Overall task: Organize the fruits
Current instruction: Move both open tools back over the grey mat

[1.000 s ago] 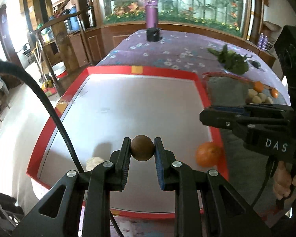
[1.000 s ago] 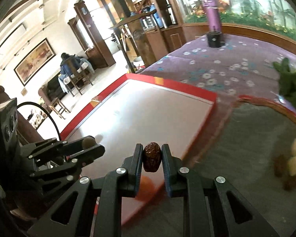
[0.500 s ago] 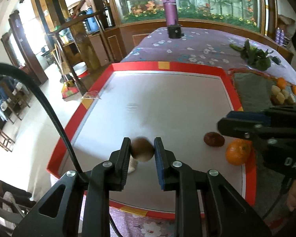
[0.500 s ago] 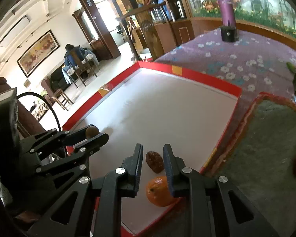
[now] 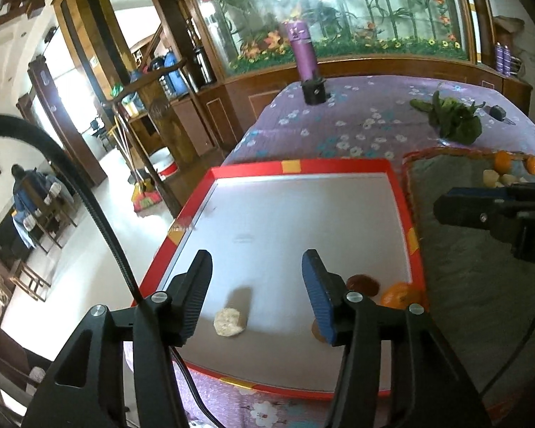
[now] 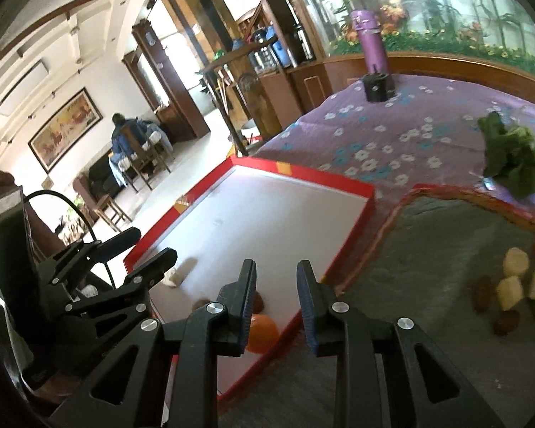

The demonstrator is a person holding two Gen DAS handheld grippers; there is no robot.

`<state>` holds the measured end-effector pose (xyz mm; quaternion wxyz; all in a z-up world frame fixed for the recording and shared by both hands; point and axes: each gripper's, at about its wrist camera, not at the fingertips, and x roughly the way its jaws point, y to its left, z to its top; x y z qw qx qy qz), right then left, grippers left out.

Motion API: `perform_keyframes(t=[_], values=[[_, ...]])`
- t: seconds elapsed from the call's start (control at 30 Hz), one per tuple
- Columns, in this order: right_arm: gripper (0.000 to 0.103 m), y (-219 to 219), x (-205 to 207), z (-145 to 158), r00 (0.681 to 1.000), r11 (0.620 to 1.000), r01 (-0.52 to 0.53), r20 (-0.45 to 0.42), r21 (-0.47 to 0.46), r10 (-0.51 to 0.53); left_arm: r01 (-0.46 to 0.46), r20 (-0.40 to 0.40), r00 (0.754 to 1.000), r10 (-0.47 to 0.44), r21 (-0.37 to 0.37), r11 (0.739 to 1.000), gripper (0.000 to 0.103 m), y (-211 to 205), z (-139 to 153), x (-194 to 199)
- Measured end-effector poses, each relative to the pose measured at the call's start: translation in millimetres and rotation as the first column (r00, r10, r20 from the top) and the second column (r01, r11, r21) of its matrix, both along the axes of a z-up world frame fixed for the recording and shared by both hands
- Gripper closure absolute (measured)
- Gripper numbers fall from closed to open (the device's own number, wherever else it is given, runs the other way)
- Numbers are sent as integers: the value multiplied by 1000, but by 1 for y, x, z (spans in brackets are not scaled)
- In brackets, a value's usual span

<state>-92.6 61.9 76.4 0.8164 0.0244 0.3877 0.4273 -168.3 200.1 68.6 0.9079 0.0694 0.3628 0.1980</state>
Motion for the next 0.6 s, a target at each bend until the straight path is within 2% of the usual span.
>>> perform_keyframes(t=[0.13, 0.23, 0.3, 0.4, 0.6], values=[[75, -25, 3, 8, 999, 999, 37, 6, 23, -37, 23, 7, 1000, -23, 24, 999, 43, -14, 7, 4], [74, -51, 6, 9, 997, 997, 73, 10, 32, -73, 56, -1, 998, -56, 33, 998, 31, -30, 8, 8], [68, -74, 9, 8, 994, 994, 108, 16, 33, -109, 107, -15, 994, -106, 28, 994, 21, -46, 7, 13], [66, -120, 13, 2, 983, 983, 181, 18, 21, -182, 200, -44, 979, -200, 16, 980, 21, -74, 2, 22], [65, -219, 20, -16, 932, 931, 362, -7, -54, -363, 319, -81, 944, -319, -9, 948, 21, -118, -4, 42]])
